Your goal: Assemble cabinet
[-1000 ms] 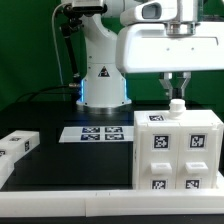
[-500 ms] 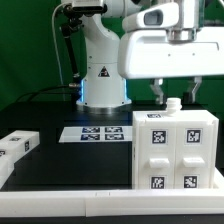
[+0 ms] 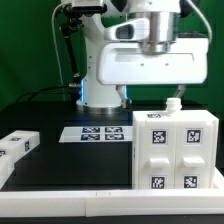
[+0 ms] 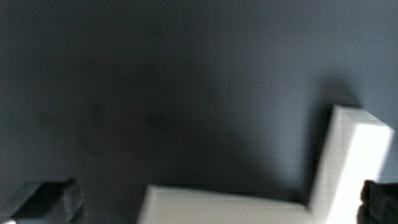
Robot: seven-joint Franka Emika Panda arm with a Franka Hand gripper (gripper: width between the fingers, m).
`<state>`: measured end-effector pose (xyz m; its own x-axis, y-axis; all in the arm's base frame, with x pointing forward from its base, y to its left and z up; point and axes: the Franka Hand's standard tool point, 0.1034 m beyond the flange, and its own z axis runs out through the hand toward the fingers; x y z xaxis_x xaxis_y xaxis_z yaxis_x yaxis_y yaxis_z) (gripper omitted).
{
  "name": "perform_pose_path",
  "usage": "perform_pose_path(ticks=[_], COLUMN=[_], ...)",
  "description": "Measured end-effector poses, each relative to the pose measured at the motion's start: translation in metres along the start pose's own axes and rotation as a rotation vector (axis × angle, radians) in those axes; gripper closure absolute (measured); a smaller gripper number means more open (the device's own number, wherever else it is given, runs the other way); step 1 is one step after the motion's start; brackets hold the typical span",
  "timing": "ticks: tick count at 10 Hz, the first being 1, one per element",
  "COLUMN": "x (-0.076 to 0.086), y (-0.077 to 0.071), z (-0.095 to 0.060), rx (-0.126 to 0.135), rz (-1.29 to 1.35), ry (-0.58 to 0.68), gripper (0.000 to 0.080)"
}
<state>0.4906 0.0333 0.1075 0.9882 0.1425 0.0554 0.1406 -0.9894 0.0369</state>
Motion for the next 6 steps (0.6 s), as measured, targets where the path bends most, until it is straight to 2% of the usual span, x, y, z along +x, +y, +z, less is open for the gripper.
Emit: perform_pose_path(ticks=[1, 3, 6], x=[-0.0082, -0.0067, -0.0075], y=[0.0163, 0.0093, 0.011], z=[0.0057, 0.005, 0.0057], rx=[-0.006, -0.004, -0.005], rz=[-0.034, -0.027, -0.029], ry=[0.016, 0.012, 0.01], gripper=[0.0003, 0.0002, 0.0002])
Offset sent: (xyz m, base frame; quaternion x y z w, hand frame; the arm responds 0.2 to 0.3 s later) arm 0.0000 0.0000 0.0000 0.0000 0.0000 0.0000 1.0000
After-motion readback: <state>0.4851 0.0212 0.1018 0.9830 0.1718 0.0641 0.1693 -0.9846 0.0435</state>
